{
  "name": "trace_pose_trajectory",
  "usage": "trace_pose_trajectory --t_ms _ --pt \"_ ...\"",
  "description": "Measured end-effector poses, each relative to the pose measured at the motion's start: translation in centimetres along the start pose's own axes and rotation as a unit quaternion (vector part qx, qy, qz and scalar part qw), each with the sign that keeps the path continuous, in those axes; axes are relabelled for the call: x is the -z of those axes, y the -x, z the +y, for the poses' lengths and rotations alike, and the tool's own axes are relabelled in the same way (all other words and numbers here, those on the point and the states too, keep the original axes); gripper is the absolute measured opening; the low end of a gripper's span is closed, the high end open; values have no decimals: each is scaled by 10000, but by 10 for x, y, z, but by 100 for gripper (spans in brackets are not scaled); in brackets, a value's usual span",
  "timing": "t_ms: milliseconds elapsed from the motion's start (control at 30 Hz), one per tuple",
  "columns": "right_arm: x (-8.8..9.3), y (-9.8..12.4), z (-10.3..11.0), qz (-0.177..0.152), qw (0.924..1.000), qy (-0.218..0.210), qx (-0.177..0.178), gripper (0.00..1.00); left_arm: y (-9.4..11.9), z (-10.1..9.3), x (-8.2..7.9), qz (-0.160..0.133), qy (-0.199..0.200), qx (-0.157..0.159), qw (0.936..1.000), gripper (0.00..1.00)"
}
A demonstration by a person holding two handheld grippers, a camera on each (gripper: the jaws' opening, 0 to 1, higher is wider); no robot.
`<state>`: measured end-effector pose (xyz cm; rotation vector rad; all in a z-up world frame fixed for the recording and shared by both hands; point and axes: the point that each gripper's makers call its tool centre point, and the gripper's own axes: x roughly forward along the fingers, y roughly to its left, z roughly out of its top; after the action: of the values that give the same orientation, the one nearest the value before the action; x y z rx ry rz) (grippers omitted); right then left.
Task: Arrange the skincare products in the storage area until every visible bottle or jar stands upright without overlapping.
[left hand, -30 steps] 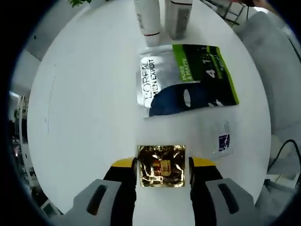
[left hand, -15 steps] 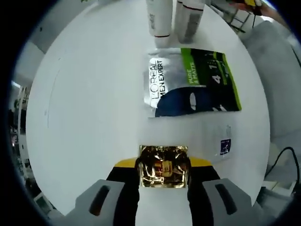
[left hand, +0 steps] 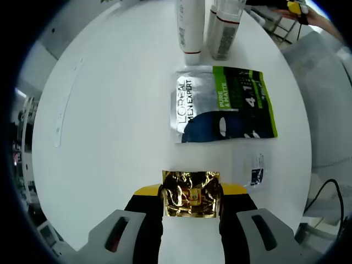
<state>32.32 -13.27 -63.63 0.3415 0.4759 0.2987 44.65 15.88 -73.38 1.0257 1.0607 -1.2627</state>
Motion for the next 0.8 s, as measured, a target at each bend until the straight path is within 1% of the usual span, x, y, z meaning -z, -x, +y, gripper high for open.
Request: trace_pose_trajectory --t_ms 167,300,467,633,800 --pt "-1 1 -1 -5 10000 4 2 93 -1 -5 -8 94 -44 2 9999 36" --pt "-1 3 -2 -2 10000 9 25 93 -2 -4 -14 102 69 -23 9999 36" --pt "-1 3 -1 -4 10000 13 30 93 -8 -6 -12 289 21 -103 9995 36" --pt "-1 3 -1 2 10000 19 24 93 -13 -12 -13 303 4 -23 9995 36" --pt "-1 2 0 12 10000 28 15 93 -16 -13 -11 328 13 -19 9995 36"
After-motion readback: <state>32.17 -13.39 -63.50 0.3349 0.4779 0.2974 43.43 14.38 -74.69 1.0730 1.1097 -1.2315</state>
